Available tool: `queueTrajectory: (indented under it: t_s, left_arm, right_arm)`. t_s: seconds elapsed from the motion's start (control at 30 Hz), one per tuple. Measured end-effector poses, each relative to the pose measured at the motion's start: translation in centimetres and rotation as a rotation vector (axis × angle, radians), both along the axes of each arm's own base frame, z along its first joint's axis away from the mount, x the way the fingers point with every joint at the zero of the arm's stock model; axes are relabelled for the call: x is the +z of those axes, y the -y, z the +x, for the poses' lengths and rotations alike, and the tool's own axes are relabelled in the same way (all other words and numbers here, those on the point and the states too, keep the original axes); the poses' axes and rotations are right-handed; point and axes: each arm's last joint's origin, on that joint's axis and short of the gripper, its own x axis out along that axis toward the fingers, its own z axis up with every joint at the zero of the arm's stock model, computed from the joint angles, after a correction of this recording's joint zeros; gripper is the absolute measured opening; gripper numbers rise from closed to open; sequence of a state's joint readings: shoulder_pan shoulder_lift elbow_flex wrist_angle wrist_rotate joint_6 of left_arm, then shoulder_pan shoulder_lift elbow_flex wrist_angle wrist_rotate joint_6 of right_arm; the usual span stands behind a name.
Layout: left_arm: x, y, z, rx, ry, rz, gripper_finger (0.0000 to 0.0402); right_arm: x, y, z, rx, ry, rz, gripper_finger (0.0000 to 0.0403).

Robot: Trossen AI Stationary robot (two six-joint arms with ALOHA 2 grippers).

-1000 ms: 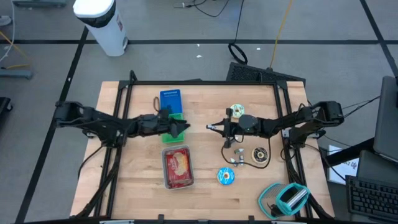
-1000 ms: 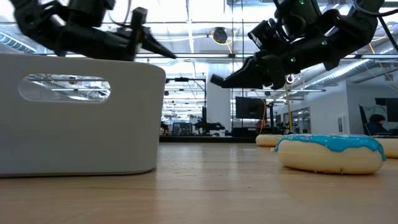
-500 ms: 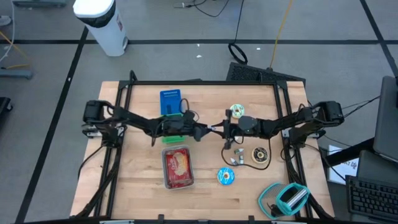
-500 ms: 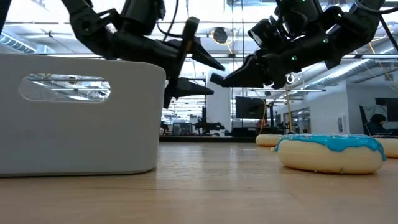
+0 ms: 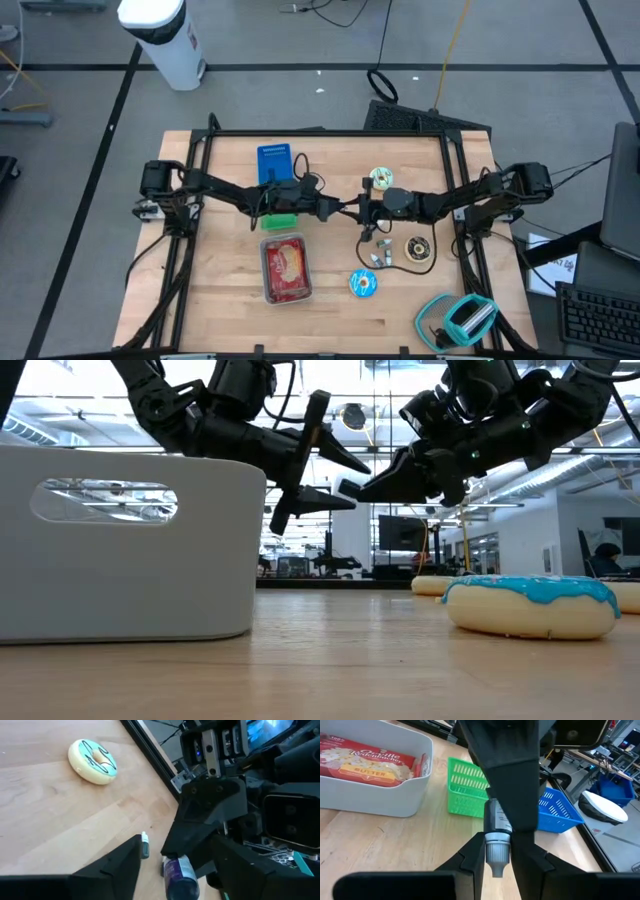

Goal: Pick & Place Food Item
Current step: Put the top violet food coloring bottle into the blue bin

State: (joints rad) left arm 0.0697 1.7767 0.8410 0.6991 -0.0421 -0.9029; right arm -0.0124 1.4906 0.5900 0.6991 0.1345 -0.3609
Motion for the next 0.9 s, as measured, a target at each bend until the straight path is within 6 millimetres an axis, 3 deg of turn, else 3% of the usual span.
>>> queueTrajectory:
  t_s: [0.23, 0.4, 0.9]
  left_arm:
    - [0.0, -0.01, 0.0, -0.018, 0.0, -0.002, 0.0144]
    - [-0.03, 0.14, 0.0, -0.018, -0.003, 0.004, 0.011]
    - [-0.01, 0.26, 0.01, -0.069, -0.004, 0.039, 0.0126]
  right_arm:
    - [0.0, 0.01, 0.0, -0.001, 0.0, -0.001, 0.0075]
    - [0.02, 0.09, -0.01, -0.021, -0.003, -0.032, 0.0075]
    - [0.28, 0.14, 0.05, -0.034, 0.021, -0.055, 0.0075]
